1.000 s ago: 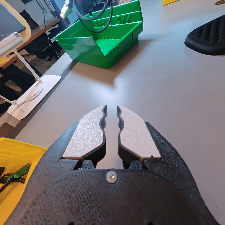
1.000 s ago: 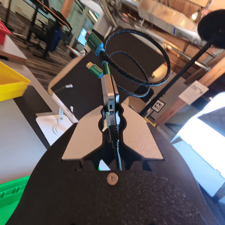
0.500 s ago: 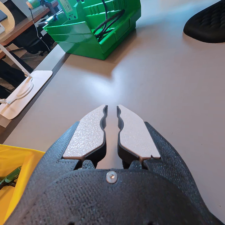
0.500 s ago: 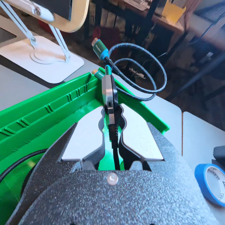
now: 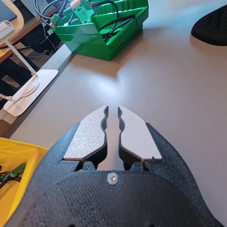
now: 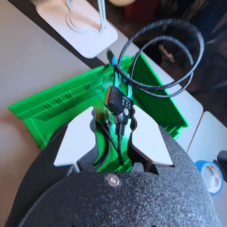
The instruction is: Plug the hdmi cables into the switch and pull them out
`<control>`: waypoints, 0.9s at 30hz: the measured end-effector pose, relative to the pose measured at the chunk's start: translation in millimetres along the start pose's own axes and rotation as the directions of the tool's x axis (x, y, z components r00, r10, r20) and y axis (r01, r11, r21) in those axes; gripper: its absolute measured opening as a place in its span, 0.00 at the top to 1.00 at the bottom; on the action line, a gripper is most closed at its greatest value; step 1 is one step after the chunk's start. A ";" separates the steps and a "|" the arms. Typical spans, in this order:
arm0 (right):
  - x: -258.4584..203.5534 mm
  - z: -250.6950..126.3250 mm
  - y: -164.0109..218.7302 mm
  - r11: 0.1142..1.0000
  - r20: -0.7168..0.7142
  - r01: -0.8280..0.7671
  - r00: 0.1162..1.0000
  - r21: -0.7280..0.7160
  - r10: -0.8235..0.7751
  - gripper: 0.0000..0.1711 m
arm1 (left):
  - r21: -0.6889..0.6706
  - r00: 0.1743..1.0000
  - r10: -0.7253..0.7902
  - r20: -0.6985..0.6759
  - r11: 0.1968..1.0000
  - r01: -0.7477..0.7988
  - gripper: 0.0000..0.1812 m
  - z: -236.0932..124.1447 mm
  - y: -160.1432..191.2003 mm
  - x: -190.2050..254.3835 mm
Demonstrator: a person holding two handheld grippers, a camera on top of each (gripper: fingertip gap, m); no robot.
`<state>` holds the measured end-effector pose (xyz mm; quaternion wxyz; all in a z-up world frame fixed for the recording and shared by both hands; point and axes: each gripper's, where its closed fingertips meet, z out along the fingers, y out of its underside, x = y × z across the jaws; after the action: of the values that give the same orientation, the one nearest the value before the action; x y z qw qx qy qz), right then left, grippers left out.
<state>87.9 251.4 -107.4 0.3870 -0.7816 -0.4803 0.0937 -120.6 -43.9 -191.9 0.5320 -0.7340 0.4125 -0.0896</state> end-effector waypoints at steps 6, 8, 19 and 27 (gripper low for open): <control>-61.8 -95.1 -51.1 0.868 0.065 -0.035 0.998 0.496 0.003 0.68 | 0.017 0.998 -0.047 0.030 0.999 0.047 0.92 -2.9 -1.2 -10.8; -91.7 -115.0 -44.5 0.824 0.112 -0.064 0.994 0.563 0.001 0.68 | 0.029 0.997 -0.060 0.054 0.998 0.059 0.92 -5.7 -2.9 -16.8; -183.7 -97.1 45.1 0.793 0.253 -0.134 0.967 0.594 -0.026 0.99 | 0.114 0.886 -0.144 0.440 0.988 0.104 0.90 -110.2 -39.4 -172.6; -190.9 -87.8 43.2 0.800 0.305 -0.154 0.952 0.581 -0.038 0.99 | -0.321 0.863 -0.228 0.451 0.861 0.395 0.83 -136.0 53.0 -319.8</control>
<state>63.2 38.7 -120.4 0.5324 -0.6104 -0.4550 0.3701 -431.0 79.1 -82.1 0.4193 -0.8881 0.1782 0.0615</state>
